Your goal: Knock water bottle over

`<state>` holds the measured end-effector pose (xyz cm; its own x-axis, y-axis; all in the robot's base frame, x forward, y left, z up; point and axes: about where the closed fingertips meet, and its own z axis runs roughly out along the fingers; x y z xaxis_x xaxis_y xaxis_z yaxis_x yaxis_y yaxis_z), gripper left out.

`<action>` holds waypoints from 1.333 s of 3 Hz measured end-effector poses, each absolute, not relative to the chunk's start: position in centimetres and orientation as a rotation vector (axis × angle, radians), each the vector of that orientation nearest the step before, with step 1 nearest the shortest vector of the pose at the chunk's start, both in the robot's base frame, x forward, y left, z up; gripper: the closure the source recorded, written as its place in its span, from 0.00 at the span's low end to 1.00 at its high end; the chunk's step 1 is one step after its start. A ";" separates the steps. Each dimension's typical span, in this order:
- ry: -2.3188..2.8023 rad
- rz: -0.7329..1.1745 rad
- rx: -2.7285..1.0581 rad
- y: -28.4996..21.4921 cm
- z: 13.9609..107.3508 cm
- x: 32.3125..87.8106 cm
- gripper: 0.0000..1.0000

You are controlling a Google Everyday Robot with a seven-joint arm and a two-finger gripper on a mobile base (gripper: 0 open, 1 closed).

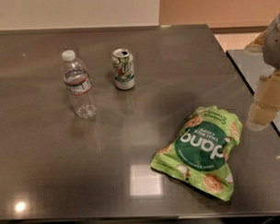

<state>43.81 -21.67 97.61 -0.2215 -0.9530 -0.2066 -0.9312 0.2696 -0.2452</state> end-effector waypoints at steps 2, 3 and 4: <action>2.189 -0.080 -1.691 -20.8 98.4 45.3 0.00; 2.120 -0.017 -1.659 -18.6 98.7 47.5 0.00; 2.014 0.067 -1.638 -14.7 99.2 50.2 0.00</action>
Offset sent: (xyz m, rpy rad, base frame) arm 0.0327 0.0176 0.0108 0.0962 -0.0599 0.0067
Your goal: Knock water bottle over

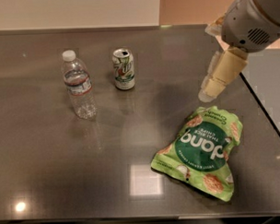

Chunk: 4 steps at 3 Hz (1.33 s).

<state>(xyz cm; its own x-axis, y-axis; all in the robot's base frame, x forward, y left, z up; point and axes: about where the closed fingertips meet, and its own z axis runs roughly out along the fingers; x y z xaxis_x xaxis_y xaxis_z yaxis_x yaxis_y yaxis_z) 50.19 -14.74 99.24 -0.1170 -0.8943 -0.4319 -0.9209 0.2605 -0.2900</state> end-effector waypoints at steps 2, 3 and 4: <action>1.863 0.250 -1.619 -5.4 98.9 55.0 0.00; 1.861 0.338 -1.594 -1.4 97.3 56.2 0.00; 1.855 0.396 -1.582 1.4 96.2 56.5 0.00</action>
Offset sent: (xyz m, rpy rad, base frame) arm 0.0772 0.1747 -0.0378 0.2994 0.0572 0.1005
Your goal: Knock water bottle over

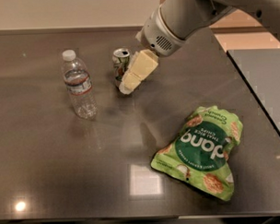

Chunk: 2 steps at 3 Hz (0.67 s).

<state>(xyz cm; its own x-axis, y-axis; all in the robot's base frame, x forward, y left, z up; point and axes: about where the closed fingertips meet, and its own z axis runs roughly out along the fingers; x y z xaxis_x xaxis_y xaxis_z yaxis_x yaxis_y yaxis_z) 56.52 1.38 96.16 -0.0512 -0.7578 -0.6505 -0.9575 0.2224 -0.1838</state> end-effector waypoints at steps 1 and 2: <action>1.832 0.436 -1.586 3.8 96.0 56.3 0.00; 1.798 0.465 -1.606 6.3 96.1 56.0 0.00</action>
Offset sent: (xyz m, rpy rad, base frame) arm -0.0066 0.0752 0.0002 0.0683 0.0045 0.0876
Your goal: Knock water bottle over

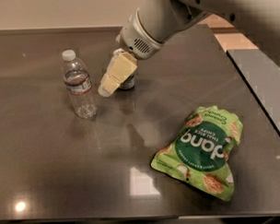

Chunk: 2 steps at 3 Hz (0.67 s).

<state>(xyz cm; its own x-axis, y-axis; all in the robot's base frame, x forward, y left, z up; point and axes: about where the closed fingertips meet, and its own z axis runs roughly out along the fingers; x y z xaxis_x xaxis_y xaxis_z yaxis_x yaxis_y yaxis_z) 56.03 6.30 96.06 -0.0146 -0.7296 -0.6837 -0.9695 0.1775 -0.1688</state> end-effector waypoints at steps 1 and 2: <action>1.759 0.493 -1.638 9.1 96.2 55.7 0.00; 1.724 0.521 -1.673 12.0 96.2 55.4 0.00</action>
Offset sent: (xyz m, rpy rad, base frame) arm -0.0060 0.0878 0.0005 0.0328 0.0027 0.1299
